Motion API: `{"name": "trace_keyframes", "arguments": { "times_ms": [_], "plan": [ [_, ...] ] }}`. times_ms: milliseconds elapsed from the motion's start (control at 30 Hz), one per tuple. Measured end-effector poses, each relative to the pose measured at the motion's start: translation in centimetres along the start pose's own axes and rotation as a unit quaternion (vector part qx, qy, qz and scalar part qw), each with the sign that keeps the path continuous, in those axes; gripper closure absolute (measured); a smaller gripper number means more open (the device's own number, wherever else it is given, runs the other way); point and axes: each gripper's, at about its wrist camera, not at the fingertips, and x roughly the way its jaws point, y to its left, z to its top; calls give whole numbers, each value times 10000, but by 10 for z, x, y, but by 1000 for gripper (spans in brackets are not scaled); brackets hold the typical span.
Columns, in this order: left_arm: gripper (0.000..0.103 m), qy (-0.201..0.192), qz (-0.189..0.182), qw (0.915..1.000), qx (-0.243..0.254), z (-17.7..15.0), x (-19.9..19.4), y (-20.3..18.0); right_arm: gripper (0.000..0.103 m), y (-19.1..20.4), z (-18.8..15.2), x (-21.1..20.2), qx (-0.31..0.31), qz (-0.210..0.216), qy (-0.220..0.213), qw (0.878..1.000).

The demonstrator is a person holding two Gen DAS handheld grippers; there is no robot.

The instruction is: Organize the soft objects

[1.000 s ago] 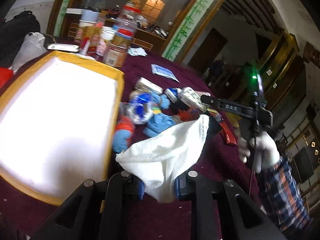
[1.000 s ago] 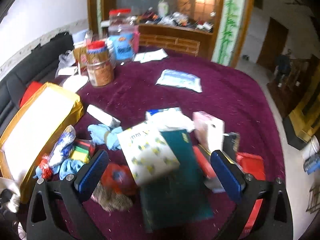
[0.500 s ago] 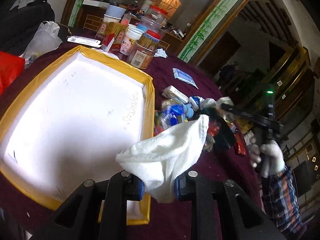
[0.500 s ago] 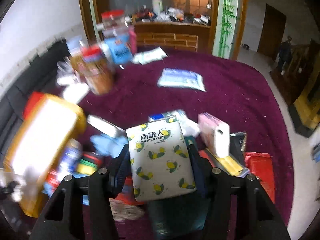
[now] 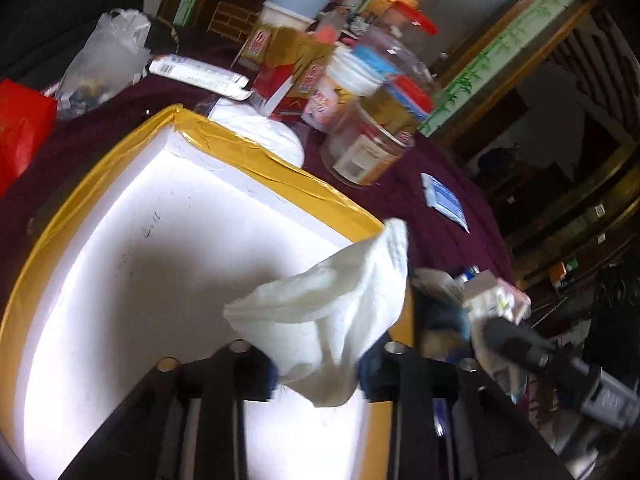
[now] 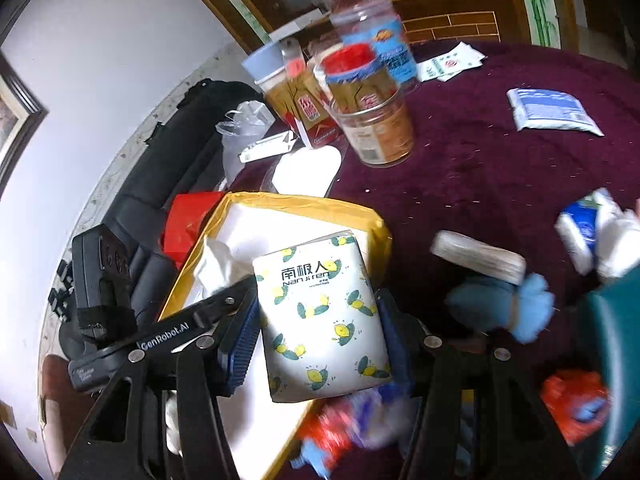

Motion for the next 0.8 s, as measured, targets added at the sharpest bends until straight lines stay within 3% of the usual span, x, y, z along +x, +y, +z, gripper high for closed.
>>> {"name": "trace_keyframes", "arguments": {
  "times_ms": [100,200,400,633,800],
  "plan": [
    [38,57,26,9997,-216,8,14,10,47,7,6,21,25,-85,80,9999],
    [34,42,-94,9985,-542,10,14,24,45,12,11,32,-34,-256,124,9996],
    [25,-100,-248,9969,-741,3,-9,37,35,10,15,37,-100,-551,7,9984],
    [25,-145,-362,9965,-737,-14,-32,34,35,-12,-8,-30,-232,-709,-562,9956],
    [22,-73,-402,9986,-322,-34,-42,2,27,-53,-56,-108,-420,-1369,-1381,9800]
  ]
}}
